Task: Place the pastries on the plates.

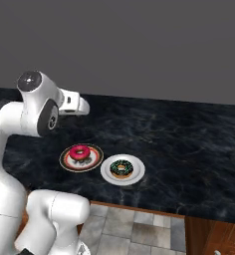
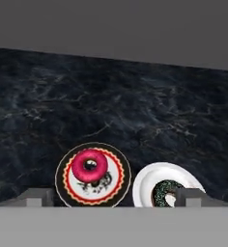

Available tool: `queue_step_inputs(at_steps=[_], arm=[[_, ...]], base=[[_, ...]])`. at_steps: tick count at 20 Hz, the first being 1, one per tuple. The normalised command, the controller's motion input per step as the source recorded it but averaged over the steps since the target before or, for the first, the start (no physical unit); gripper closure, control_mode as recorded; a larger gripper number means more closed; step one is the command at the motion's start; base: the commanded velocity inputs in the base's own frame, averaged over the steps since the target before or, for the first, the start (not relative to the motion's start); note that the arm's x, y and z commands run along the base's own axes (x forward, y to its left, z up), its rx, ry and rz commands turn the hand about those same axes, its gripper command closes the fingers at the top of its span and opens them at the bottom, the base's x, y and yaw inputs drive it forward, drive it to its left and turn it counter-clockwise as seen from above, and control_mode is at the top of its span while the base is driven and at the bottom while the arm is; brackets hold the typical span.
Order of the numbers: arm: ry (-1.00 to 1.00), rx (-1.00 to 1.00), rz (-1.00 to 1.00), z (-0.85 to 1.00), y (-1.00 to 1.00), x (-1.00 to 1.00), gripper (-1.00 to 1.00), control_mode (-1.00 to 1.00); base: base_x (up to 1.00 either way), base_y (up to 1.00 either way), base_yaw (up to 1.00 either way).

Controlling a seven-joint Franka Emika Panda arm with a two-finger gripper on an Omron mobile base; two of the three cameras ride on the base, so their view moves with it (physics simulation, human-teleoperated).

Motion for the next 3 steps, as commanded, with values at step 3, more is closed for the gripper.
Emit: queue_step_inputs(at_steps=[3], arm=[[-0.32,0.05,-0.01,1.0,-0.18,-0.46,-1.0,-1.0]], base=[[0.0,0.0,0.0]])
